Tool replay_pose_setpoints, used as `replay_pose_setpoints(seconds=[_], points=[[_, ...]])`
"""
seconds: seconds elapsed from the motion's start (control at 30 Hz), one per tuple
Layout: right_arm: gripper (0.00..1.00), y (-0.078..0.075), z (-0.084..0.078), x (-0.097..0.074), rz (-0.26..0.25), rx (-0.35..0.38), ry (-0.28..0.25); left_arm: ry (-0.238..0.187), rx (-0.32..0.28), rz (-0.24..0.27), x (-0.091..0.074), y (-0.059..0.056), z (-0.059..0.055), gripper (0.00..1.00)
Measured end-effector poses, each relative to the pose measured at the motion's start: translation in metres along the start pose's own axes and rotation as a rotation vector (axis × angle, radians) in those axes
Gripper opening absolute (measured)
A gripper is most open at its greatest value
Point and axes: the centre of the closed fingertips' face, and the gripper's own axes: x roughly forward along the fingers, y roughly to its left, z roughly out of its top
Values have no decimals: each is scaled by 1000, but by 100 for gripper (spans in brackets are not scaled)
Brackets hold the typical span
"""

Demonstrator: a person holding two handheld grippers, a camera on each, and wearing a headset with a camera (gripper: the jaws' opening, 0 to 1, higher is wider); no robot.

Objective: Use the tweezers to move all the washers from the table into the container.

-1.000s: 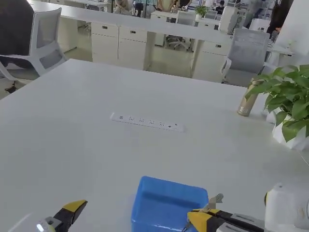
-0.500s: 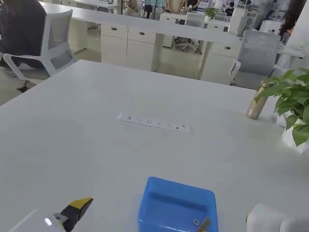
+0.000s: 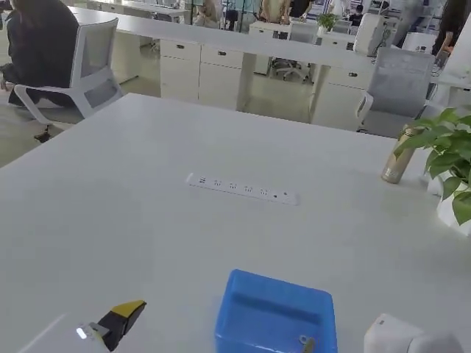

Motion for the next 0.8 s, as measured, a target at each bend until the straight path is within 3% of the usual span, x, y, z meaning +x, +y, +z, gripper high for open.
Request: replay_pose_setpoints(seconds=[0.43, 0.8], points=[[3, 3, 1, 1, 13, 17, -6, -2, -1, 8, 0, 2, 0, 92], [3, 2, -4, 3, 33, -26, 17, 3, 1, 9, 0, 2, -1, 92]])
